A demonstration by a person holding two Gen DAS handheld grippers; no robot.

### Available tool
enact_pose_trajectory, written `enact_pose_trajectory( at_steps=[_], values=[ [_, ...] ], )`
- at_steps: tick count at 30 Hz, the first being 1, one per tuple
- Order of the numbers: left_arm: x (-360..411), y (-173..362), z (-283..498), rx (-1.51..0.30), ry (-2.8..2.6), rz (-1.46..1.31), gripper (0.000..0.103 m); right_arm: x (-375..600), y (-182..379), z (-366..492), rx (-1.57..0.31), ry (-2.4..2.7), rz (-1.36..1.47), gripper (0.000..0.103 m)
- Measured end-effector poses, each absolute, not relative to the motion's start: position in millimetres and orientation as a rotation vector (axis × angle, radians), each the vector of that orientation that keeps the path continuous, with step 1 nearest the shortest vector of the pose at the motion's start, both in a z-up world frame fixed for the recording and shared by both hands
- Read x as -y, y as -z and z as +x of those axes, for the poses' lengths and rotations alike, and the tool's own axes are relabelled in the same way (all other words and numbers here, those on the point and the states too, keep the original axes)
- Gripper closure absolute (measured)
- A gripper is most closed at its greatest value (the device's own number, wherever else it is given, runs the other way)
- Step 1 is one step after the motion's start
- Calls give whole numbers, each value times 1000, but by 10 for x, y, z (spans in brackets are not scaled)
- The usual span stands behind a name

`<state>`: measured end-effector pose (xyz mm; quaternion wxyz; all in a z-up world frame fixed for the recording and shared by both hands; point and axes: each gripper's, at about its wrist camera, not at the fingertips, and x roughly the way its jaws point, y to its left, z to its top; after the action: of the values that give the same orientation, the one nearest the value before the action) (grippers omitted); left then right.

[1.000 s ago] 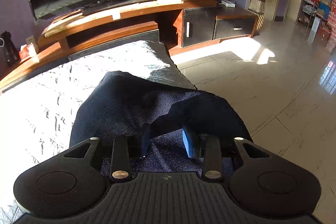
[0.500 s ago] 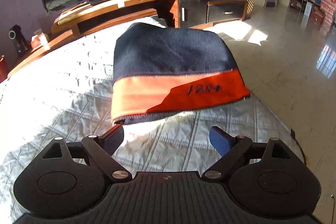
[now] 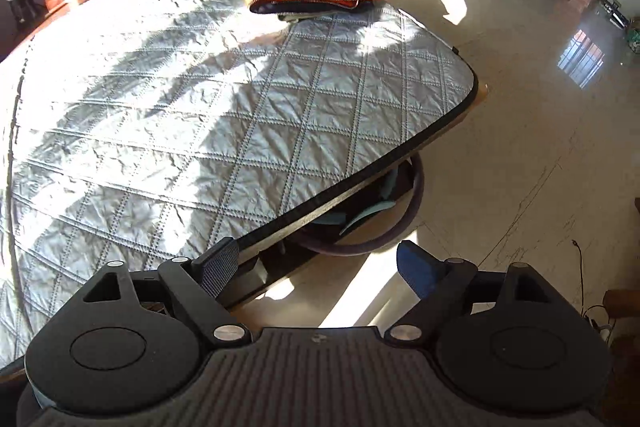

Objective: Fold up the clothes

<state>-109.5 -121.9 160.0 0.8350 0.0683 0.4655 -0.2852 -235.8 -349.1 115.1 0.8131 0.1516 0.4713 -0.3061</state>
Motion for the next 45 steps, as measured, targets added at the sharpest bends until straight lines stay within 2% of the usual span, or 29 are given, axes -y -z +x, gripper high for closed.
enact_pose_trajectory(
  at_steps=[3, 4, 11, 25, 45],
  values=[
    [1176, -2046, -1321, -898, 631, 101, 1, 3384, -1618, -2397, -916, 652, 268, 7],
    [1155, -2151, -1377, -881, 634, 87, 1, 3338, -1760, -2427, -889, 657, 253, 0],
    [1075, -2566, -1751, -803, 576, 92, 1, 3100, -2255, -2721, -790, 642, 224, 1],
    [1043, -2714, -2690, -760, 531, 142, 1, 2886, -2445, -3369, -728, 623, 183, 1],
    [732, -3254, -3905, -611, 502, 139, 1, 2488, -2913, -4428, -630, 609, 180, 0]
  ],
)
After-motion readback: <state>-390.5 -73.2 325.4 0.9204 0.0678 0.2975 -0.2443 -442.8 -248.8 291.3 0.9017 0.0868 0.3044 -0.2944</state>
